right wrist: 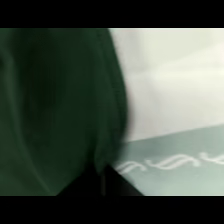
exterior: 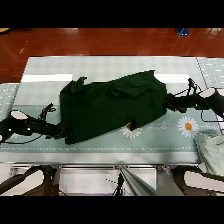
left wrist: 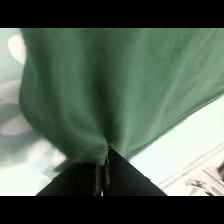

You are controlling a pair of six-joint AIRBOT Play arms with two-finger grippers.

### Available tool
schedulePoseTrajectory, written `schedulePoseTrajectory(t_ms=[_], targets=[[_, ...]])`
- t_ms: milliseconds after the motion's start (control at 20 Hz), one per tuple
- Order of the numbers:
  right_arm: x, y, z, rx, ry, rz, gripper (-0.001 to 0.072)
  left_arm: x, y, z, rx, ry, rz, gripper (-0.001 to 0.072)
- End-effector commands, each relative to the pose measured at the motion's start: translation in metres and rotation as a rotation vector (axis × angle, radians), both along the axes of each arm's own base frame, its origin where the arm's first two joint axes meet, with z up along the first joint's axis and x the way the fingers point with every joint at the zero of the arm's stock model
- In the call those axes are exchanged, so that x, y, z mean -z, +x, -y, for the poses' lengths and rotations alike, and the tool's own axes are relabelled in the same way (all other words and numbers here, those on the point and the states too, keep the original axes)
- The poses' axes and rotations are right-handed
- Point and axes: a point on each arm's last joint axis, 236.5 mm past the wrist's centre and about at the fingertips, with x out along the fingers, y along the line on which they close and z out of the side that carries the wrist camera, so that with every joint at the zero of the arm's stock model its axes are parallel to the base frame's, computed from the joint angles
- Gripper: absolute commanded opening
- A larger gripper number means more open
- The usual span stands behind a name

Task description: Fold the shirts.

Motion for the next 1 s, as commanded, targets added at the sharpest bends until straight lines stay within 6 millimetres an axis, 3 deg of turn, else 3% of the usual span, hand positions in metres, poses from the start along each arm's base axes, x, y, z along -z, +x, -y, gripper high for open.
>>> schedulePoseTrajectory(t_ms=[0,50,100,150,200,300,350,450,500,550,600,700,850,950], targets=[[-0.035,0.012,-0.015,-0.073,-0.004,0.072,0.0024,-0.035,0.038,-0.003,0.005,-0.003,0.129,0.0026],[-0.067,0.023,-0.011,-0.106,-0.025,0.155,0.0024,-0.060,0.059,-0.006,0.010,0.008,0.218,0.0026],[-0.112,0.037,-0.004,-0.126,-0.056,0.267,0.0024,-0.093,0.082,-0.008,0.002,0.015,0.331,0.0026],[-0.162,0.048,0.003,-0.122,-0.089,0.386,0.0023,-0.142,0.108,-0.007,-0.013,0.011,0.480,0.0026],[-0.224,0.056,0.011,-0.102,-0.130,0.532,0.0023,-0.201,0.128,-0.005,-0.026,0.007,0.648,0.0026],[-0.355,0.049,0.022,-0.050,-0.226,0.839,0.0023,-0.336,0.143,-0.004,-0.045,0.049,1.020,0.0026],[-0.416,0.034,0.024,-0.023,-0.269,0.984,0.0024,-0.405,0.138,-0.009,-0.073,0.105,1.216,0.0026],[-0.529,-0.015,0.023,0.044,-0.334,1.252,0.0023,-0.540,0.100,-0.021,-0.174,0.234,1.609,0.0026],[-0.568,-0.041,0.021,0.069,-0.355,1.348,0.0023,-0.594,0.070,-0.026,-0.223,0.296,1.774,0.0026],[-0.598,-0.065,0.019,0.090,-0.375,1.419,0.0023,-0.629,0.042,-0.027,-0.242,0.352,1.881,0.0026],[-0.620,-0.090,0.018,0.119,-0.390,1.468,0.0023,-0.650,0.017,-0.024,-0.239,0.396,1.946,0.0026],[-0.637,-0.126,0.012,0.142,-0.392,1.481,0.0023,-0.670,-0.025,-0.019,-0.249,0.441,1.988,0.0026],[-0.620,-0.169,0.014,0.130,-0.501,1.369,0.0023,-0.661,-0.067,-0.027,-0.282,0.549,1.918,0.0025],[-0.591,-0.189,0.025,0.134,-0.585,1.240,0.0023,-0.634,-0.081,-0.031,-0.270,0.593,1.799,0.0025]])
